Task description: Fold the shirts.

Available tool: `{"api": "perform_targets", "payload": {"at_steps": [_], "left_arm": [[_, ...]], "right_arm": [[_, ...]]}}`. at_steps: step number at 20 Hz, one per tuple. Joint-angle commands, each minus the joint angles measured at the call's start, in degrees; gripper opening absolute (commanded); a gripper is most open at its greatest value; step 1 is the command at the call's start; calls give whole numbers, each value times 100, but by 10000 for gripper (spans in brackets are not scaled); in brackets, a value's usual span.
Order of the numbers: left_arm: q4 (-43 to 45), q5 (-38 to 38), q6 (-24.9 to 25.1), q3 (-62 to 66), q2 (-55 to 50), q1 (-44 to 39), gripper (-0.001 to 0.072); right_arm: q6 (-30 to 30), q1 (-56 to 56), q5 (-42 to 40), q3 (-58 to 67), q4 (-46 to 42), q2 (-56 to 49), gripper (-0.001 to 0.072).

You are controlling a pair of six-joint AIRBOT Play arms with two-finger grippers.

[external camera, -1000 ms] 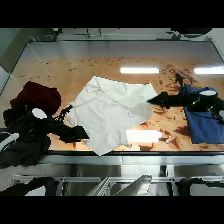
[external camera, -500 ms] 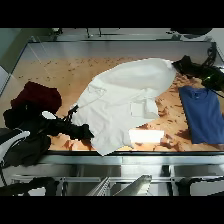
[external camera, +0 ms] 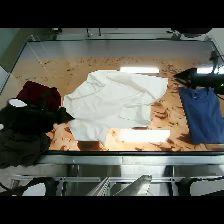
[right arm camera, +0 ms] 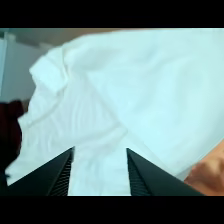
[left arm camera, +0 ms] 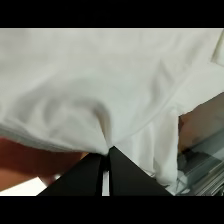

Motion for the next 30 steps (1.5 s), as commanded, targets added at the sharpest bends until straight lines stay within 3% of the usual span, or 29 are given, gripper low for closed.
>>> {"api": "perform_targets", "payload": {"at_steps": [1, 4, 7, 10, 15, 18, 19, 20, 21, 23, 25, 30], "left_arm": [[-28, -422, 138, 621, 76, 345, 18], [-22, -415, 214, 710, 76, 332, 19], [-28, -470, 289, 695, 70, 332, 19], [-28, -514, 295, 695, 70, 332, 18], [-33, -485, 341, 695, 70, 332, 19], [-31, -481, 415, 695, 70, 332, 19], [-33, -481, 442, 695, 70, 332, 19], [-31, -468, 444, 695, 70, 332, 19], [-31, -466, 444, 695, 70, 332, 18], [-28, -472, 444, 695, 70, 332, 19], [-28, -468, 446, 695, 70, 332, 19], [-31, -463, 446, 695, 70, 332, 19]], "right_arm": [[208, 702, 588, -483, -466, -15, 444], [459, 1412, 195, -925, -466, -24, 468], [817, 1921, -46, -1117, -461, -26, 601], [890, 2479, -271, -1130, -400, -26, 597], [1521, 3032, -1873, -1123, -310, -201, 597], [1755, 2966, -1952, -1123, -291, -476, 596], [1753, 2892, -1971, -1123, -289, -518, 566], [1753, 2804, -2044, -1123, -291, -518, 442], [1753, 2702, -2144, -1117, -273, -514, 389], [1843, 2457, -2286, -1117, -269, -514, 389], [1827, 2144, -1974, -1117, -140, -457, 390], [1373, 1082, -164, -1117, 9, 140, 391]]}}
